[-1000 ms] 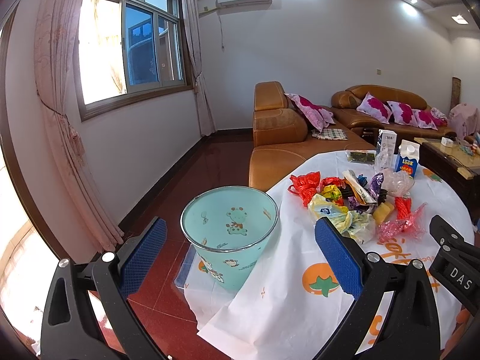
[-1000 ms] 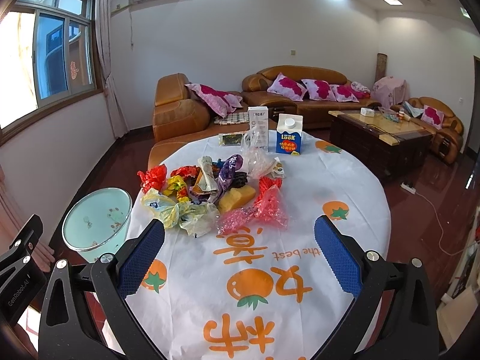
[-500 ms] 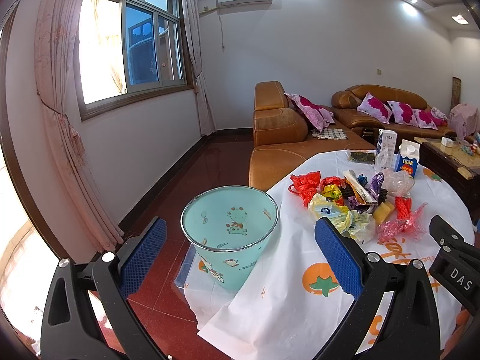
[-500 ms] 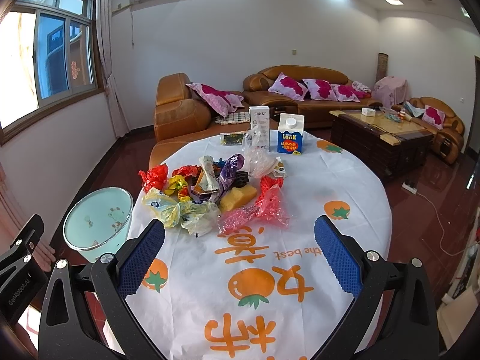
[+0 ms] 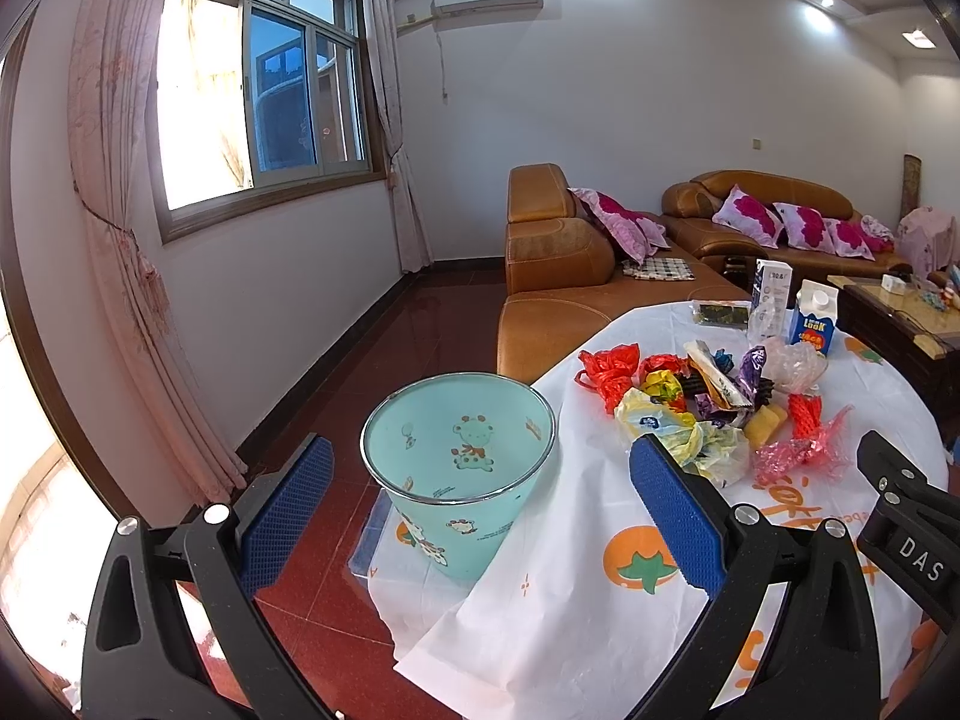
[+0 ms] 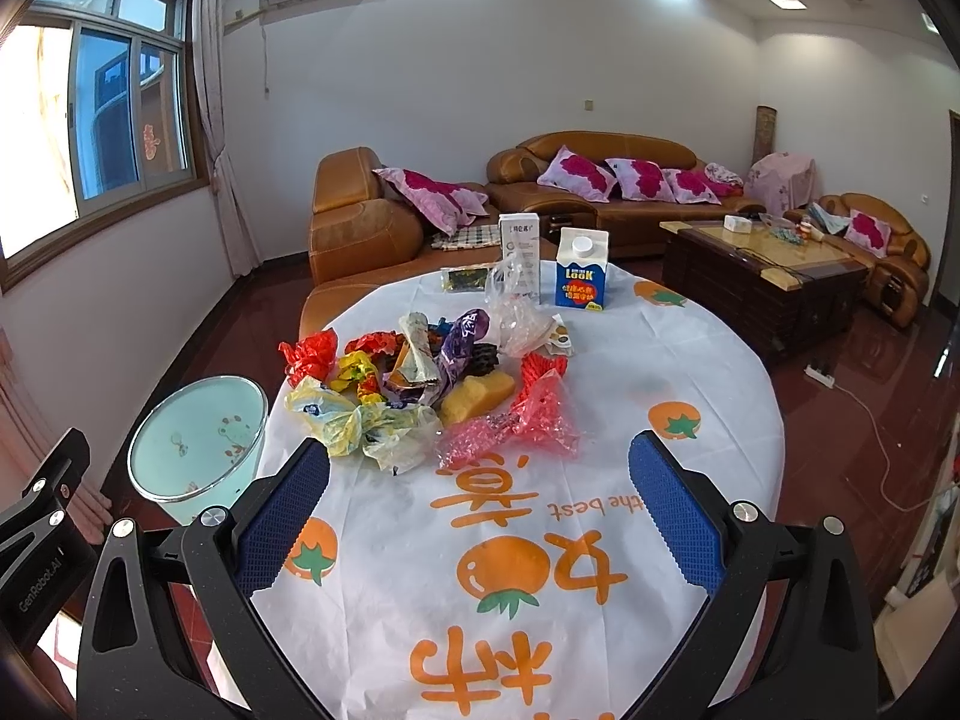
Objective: Collect trash
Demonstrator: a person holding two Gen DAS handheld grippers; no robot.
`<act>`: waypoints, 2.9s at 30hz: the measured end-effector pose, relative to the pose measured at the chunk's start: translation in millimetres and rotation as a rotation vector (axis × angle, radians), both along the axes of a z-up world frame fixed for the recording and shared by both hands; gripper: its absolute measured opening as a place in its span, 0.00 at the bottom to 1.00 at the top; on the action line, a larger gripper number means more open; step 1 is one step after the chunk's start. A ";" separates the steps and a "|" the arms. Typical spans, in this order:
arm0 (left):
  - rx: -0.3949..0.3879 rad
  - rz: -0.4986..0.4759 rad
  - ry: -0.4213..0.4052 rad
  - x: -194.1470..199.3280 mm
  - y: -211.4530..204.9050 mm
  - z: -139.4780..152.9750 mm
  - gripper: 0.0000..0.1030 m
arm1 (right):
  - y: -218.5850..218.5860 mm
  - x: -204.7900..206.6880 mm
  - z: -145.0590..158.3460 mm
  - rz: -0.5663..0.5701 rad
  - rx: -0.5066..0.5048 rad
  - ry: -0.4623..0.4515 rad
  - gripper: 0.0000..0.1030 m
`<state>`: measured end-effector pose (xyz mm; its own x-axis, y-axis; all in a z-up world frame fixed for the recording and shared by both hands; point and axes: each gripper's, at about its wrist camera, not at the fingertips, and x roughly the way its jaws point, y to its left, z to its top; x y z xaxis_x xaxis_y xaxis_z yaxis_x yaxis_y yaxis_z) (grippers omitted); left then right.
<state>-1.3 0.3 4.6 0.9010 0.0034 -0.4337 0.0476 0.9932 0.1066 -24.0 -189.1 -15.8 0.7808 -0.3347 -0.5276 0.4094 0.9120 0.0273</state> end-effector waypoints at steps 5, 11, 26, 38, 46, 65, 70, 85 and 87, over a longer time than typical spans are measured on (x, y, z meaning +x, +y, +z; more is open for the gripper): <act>0.005 -0.001 0.003 0.0 -1.7 -1.4 0.94 | -0.7 -0.4 -0.1 0.001 0.003 0.000 0.95; 0.009 -0.002 0.010 1.2 -2.7 -4.8 0.94 | -3.0 2.4 -2.7 0.006 0.009 0.008 0.95; 0.033 0.013 0.058 15.0 -3.8 -21.7 0.94 | -10.0 14.3 -16.4 0.013 0.037 0.051 0.95; 0.027 0.015 0.068 17.5 -1.5 -22.1 0.94 | -9.2 16.9 -17.5 0.027 0.031 0.044 0.95; -0.024 -0.013 0.110 28.7 4.7 -31.5 0.94 | -27.8 19.8 -24.7 0.031 0.035 0.047 0.95; -0.129 -0.161 0.262 107.3 -27.3 -78.6 0.89 | -128.4 84.3 -75.6 -0.015 0.284 0.128 0.62; -0.125 -0.235 0.269 134.3 -69.2 -76.9 0.86 | -135.5 109.5 -87.2 -0.002 0.319 0.176 0.62; -0.194 -0.348 0.424 171.8 -126.6 -118.4 0.51 | -149.4 98.4 -85.7 0.054 0.390 0.141 0.34; -0.187 -0.368 0.413 169.3 -128.4 -117.4 0.45 | -150.9 92.7 -78.5 0.046 0.383 0.122 0.34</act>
<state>167.9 -128.1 -112.9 0.5845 -0.3884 -0.7124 0.3931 0.9036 -0.1700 68.6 -340.0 -94.3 0.7141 -0.0623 -0.6973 0.3898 0.8627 0.3221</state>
